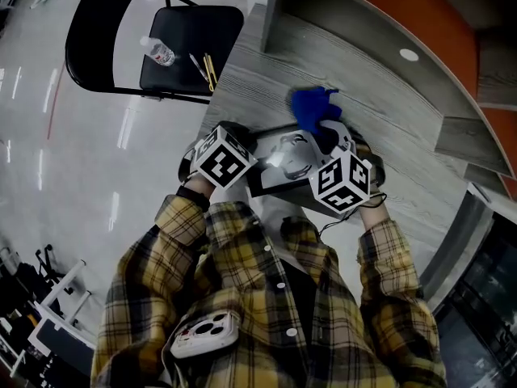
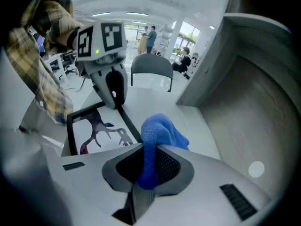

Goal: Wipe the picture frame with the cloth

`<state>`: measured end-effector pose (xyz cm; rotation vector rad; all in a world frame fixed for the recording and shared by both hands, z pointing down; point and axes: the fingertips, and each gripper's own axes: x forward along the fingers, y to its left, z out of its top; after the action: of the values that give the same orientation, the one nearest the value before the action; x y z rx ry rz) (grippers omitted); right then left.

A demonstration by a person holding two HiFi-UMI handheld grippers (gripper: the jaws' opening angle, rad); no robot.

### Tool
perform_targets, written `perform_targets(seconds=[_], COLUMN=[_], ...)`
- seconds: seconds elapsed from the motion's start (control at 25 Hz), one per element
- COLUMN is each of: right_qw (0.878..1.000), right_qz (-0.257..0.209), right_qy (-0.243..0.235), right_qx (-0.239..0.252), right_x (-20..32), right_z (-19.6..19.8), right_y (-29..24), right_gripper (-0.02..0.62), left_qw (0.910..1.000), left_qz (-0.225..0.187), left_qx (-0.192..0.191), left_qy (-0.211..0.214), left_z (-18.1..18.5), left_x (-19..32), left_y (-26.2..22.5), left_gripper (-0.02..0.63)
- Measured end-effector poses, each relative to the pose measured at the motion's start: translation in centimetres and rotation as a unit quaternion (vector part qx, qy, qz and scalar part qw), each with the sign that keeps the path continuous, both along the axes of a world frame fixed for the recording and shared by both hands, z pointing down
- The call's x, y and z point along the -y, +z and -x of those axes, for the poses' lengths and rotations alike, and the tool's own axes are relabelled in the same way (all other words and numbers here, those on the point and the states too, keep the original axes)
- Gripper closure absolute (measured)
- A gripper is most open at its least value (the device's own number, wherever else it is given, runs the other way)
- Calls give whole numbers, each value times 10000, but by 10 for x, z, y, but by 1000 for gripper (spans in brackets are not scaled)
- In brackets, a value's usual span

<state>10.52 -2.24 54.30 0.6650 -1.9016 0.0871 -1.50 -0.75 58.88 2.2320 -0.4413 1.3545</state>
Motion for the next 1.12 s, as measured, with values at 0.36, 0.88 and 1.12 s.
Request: perform_targets(seconds=[0.36,0.88,1.12], right_qw=[9950,9816,9758], right_qz=[958,1899,2163], right_qy=[107,-43,16], right_qx=[278,178,327], right_x=[-9,-75,-107], right_z=[9,0,-6], right_y=[30,32,31], right_gripper=[541,541,541], left_qw=[9998,9995,9994], left_qz=[107,228,231], left_qx=[-14,82,156], left_qy=[-139,-210,-182], left_z=[1,0,0], left_x=[1,1,1], left_y=[1,1,-1], left_gripper=[494,492,492])
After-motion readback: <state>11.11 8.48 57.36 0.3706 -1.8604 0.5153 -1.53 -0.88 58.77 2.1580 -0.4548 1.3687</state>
